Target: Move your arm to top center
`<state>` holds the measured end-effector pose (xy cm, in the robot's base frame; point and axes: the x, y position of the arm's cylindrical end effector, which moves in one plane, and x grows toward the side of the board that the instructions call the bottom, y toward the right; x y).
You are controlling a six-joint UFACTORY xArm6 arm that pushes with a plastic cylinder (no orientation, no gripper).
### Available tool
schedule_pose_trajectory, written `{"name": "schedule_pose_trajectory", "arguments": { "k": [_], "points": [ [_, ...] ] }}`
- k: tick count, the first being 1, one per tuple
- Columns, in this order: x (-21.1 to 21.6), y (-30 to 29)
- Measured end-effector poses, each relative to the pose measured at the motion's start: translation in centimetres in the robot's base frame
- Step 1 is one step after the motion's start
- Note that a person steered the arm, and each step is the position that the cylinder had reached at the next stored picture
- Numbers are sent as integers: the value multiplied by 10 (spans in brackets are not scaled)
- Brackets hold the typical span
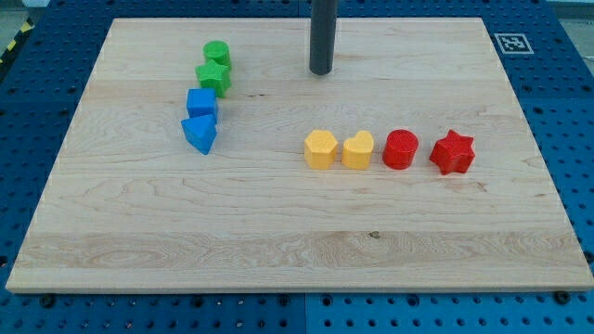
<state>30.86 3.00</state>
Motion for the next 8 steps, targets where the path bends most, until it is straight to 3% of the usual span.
{"name": "schedule_pose_trajectory", "arguments": {
  "k": [6, 8],
  "points": [
    [10, 0],
    [87, 26]
  ]
}}
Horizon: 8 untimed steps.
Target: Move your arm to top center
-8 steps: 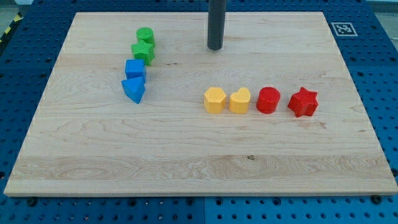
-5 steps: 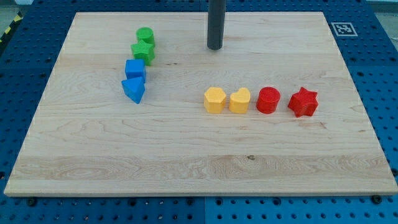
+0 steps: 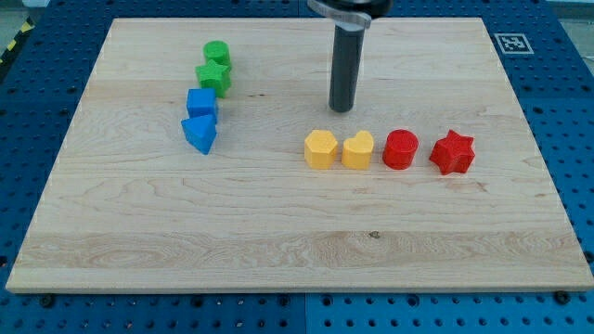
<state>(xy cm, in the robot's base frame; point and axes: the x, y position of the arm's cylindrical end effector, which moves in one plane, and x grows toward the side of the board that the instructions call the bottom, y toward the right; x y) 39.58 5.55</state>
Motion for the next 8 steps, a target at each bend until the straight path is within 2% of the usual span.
{"name": "schedule_pose_trajectory", "arguments": {
  "k": [1, 2, 5, 6, 7, 8],
  "points": [
    [11, 0],
    [-8, 14],
    [-14, 26],
    [-61, 23],
    [-128, 4],
    [-160, -74]
  ]
}}
